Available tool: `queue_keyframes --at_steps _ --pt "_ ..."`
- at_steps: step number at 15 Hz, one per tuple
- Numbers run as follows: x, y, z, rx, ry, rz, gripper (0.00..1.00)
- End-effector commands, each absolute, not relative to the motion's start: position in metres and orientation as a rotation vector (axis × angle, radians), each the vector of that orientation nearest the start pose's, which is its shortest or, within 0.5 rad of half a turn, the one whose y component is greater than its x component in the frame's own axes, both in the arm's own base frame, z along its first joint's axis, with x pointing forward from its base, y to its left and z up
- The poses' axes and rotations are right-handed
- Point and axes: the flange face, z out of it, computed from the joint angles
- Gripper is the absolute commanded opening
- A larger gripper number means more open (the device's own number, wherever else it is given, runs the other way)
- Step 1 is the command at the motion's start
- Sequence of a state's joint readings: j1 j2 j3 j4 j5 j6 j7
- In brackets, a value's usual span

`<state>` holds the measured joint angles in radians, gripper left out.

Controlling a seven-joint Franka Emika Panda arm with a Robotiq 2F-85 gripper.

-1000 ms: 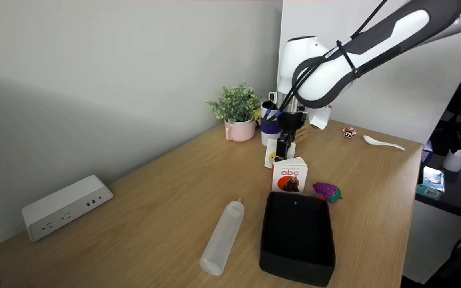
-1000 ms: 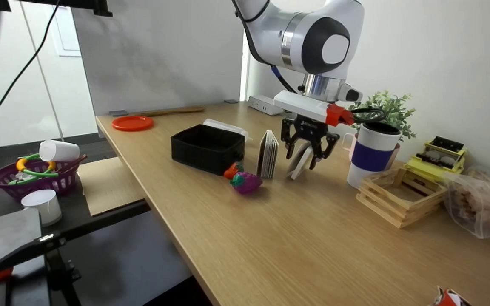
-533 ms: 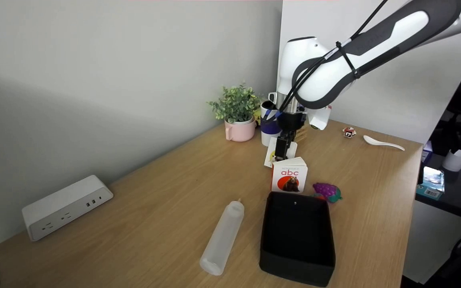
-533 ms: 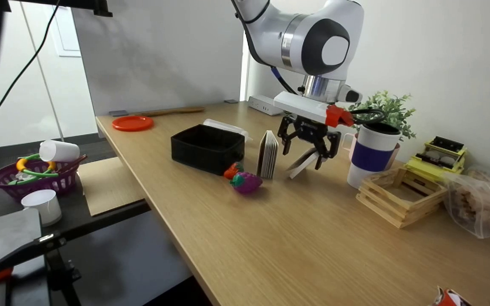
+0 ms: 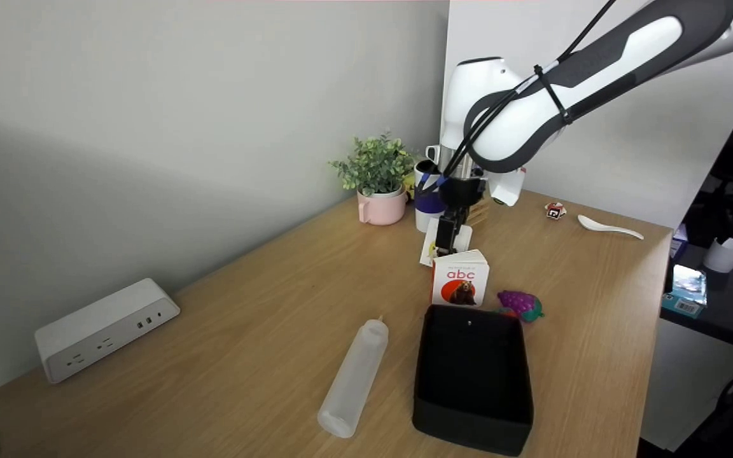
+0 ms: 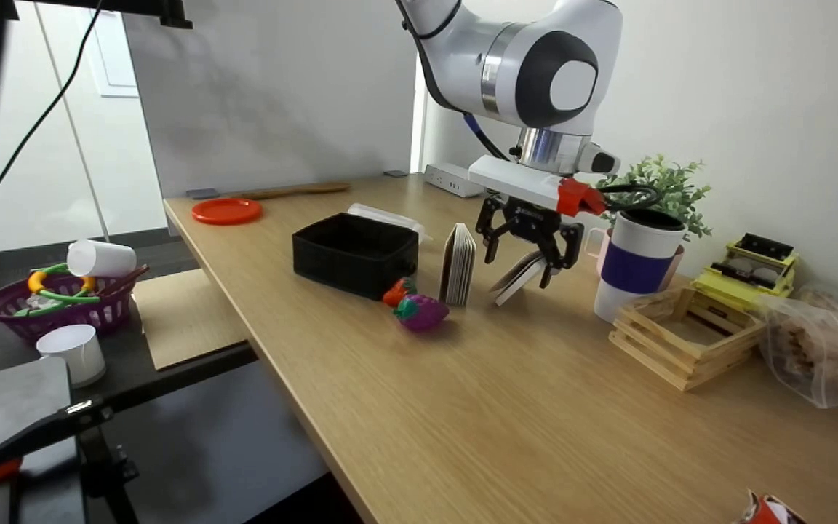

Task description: Remove the book on the right from the box, remove the book on the left from the box

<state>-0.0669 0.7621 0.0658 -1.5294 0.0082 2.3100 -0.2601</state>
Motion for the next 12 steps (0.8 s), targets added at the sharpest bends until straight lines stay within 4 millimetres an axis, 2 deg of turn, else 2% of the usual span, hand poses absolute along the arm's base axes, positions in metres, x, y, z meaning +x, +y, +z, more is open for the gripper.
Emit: queue_keyframes --at_steps 1,7,12 --pt "0.709 -0.003 0.224 -3.079 -0.396 -0.084 1.00" --pt "0.709 0.008 0.265 -3.095 -0.443 -0.219 1.00" --pt "0.709 0.010 0.287 -3.070 -0.482 -0.283 1.00"
